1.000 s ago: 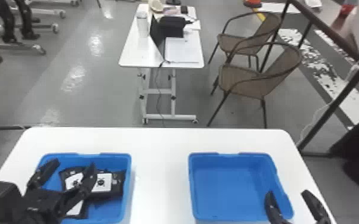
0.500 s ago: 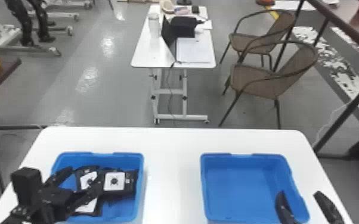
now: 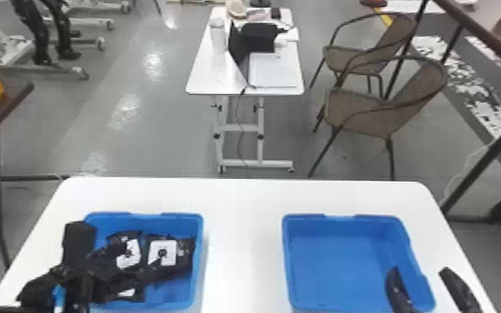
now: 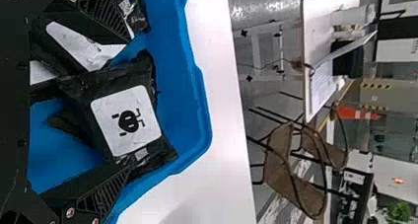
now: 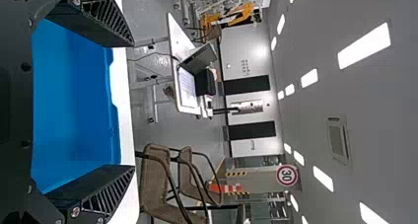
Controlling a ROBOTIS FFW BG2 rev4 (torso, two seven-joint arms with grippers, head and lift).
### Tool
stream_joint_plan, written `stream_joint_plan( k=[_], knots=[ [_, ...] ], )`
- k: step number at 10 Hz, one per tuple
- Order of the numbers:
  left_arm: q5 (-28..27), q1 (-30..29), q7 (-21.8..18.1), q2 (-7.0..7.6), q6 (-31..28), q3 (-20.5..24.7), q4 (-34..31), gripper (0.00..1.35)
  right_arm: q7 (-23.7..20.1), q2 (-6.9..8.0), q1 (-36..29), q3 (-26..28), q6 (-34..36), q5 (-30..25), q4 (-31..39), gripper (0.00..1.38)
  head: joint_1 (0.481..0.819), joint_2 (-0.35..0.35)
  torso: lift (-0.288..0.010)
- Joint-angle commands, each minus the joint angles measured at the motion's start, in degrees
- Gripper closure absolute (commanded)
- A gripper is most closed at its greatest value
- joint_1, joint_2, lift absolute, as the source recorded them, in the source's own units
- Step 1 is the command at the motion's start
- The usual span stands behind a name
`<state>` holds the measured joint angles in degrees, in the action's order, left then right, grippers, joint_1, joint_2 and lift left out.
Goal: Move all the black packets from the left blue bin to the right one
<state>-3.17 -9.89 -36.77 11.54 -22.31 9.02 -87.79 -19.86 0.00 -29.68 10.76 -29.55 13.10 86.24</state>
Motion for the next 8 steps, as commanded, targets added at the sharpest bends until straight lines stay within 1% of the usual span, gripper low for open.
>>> stream_joint_plan(
  k=[1,3,4,5,7,8],
  knots=[
    [-4.47,2.86,-1.81,-0.56,-1.77,-0.32,3.41,0.13,0.0,0.05,0.06,-0.04,0.02,0.0,-0.11,0.14,0.695,-0.013,0.0],
    [-8.25,6.2,-5.24,-0.47,-2.91,-0.67,7.98,0.13,0.0,0.05,0.24,-0.12,0.11,0.0,-0.2,0.13,0.695,-0.015,0.0],
    [-8.52,8.4,-7.35,-0.29,-1.33,-1.02,11.59,0.13,0.0,0.05,0.24,-0.12,0.11,0.0,-0.2,0.14,0.695,-0.013,0.0],
    [-9.92,9.98,-9.02,-0.12,-0.28,-1.64,13.52,0.13,-0.09,0.05,0.41,-0.12,0.11,0.0,-0.28,0.14,0.695,-0.017,0.0],
    [-10.27,11.39,-9.99,0.32,0.95,-2.25,14.49,0.15,-0.27,0.05,0.59,-0.3,0.2,0.0,-0.46,0.14,0.695,-0.023,0.0],
    [-10.36,11.74,-10.25,0.32,0.95,-2.16,14.84,0.21,-0.35,0.05,0.59,-0.3,0.2,0.0,-0.46,0.14,0.695,-0.023,0.0]
  ],
)
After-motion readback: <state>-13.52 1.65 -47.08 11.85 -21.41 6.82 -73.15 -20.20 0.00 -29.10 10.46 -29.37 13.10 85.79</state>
